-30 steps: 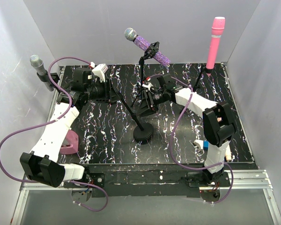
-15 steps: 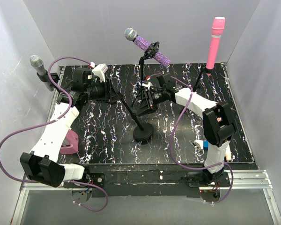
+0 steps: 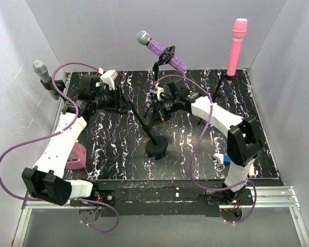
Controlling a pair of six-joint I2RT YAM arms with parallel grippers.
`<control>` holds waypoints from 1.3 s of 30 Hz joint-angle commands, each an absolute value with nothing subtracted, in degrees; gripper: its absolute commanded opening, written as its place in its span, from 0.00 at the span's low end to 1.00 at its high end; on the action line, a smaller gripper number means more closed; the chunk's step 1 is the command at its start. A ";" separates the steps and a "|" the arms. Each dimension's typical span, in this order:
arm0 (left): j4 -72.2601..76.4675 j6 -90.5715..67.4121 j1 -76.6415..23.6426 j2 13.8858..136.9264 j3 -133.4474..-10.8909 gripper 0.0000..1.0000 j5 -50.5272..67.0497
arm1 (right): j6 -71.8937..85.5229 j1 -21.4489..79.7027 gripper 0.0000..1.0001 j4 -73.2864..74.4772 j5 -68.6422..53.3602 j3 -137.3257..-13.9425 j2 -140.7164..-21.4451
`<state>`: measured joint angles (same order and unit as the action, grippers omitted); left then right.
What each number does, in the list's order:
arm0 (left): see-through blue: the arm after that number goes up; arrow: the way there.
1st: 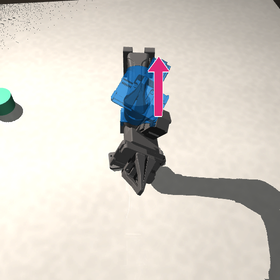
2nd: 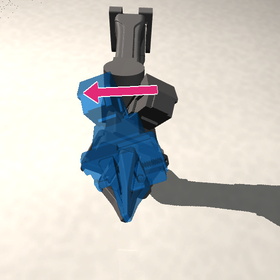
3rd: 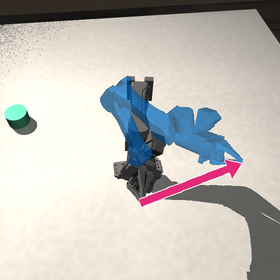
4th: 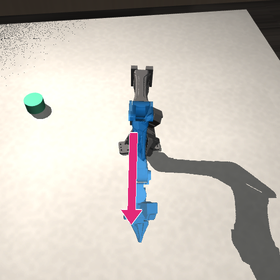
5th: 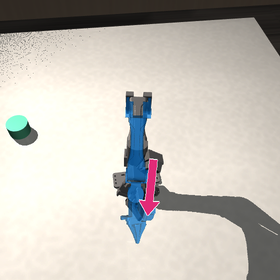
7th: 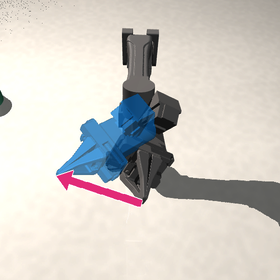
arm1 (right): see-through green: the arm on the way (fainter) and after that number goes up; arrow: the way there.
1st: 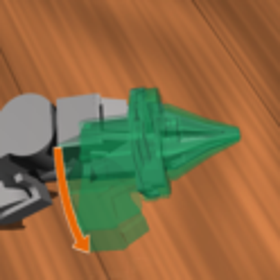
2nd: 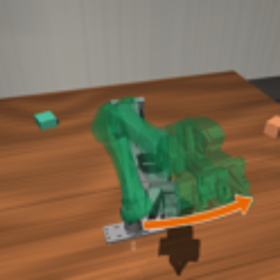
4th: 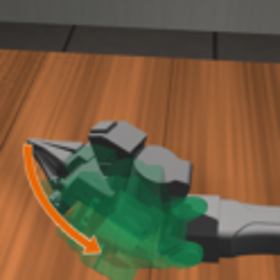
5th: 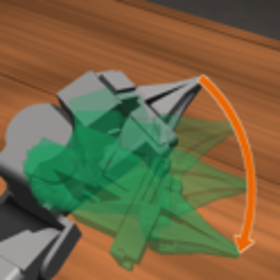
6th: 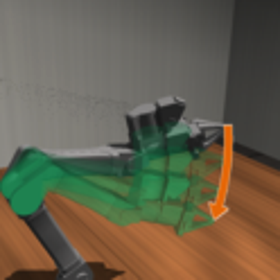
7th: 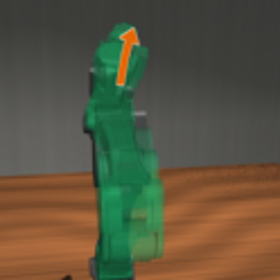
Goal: Remove the microphone from the stand
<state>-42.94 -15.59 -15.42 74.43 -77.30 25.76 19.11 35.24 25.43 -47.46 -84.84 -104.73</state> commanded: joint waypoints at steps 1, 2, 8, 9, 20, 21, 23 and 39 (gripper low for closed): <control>-42.89 -17.49 -15.91 72.95 -76.38 0.00 28.83 | -4.08 42.96 0.01 29.00 -31.49 -87.45 -99.41; -42.89 -17.58 -15.91 72.95 -76.29 0.00 28.74 | -7.96 44.28 0.01 28.74 -28.85 -86.84 -98.19; -43.15 -17.84 -15.91 72.51 -76.20 0.00 28.39 | -36.15 50.71 0.01 9.71 -14.35 -73.42 -89.13; -43.24 -17.84 -15.91 72.51 -76.20 0.00 28.48 | -41.34 51.23 0.01 3.23 -12.76 -70.17 -87.64; -42.72 -18.19 -15.73 73.39 -77.17 0.00 29.27 | -92.20 50.27 0.01 -64.53 -25.75 -38.41 -90.89; -42.63 -18.19 -15.73 73.39 -77.25 0.00 29.35 | -91.41 50.27 0.01 -63.21 -26.01 -37.71 -89.83; -42.71 -18.11 -15.82 73.56 -77.52 0.00 29.36 | -91.84 50.27 0.05 -56.46 -25.06 -36.57 -85.98; -41.57 -12.32 -15.91 74.27 -80.24 0.00 36.20 | -70.07 46.23 0.63 -4.77 -18.12 -31.28 -54.68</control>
<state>-42.83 -14.70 -15.57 74.59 -76.93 28.97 -79.59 46.28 -18.79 -22.24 -30.98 -58.22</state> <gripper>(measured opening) 0.346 0.633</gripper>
